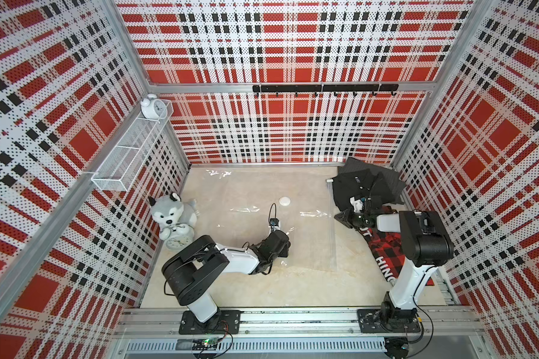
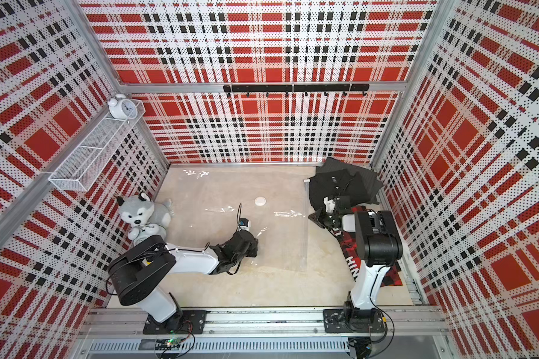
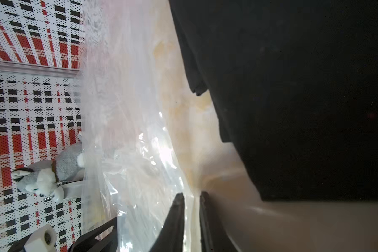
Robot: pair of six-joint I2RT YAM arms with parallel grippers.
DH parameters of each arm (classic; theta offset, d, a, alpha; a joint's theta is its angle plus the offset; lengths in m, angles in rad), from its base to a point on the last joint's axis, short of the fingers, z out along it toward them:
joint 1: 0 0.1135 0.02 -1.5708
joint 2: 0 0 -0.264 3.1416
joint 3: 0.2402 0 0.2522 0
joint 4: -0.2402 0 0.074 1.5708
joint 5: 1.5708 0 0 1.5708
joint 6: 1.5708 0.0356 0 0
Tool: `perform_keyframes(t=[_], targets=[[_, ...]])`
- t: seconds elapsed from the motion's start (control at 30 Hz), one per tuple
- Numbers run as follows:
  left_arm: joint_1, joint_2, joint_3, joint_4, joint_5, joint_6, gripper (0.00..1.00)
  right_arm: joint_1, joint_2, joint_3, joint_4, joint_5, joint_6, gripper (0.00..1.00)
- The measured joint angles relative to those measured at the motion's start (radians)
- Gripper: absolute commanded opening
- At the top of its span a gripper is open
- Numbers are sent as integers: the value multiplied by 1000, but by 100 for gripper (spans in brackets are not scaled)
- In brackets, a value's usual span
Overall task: Place the folded shirt into the vacuum bag
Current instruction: Open the vacuum bag at the center of the board.
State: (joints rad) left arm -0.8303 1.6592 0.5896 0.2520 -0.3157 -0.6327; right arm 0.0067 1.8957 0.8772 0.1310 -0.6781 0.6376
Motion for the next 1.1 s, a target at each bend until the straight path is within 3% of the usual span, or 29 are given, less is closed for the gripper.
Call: perform_keyframes(t=[0.43,1.1], targets=[[1,0,0,-2,-7,-14,38,38,28,120,-149,109,-57,12],[0,0,0,-2,-10,-13,38,49,53,103,-79,3,-59,19]])
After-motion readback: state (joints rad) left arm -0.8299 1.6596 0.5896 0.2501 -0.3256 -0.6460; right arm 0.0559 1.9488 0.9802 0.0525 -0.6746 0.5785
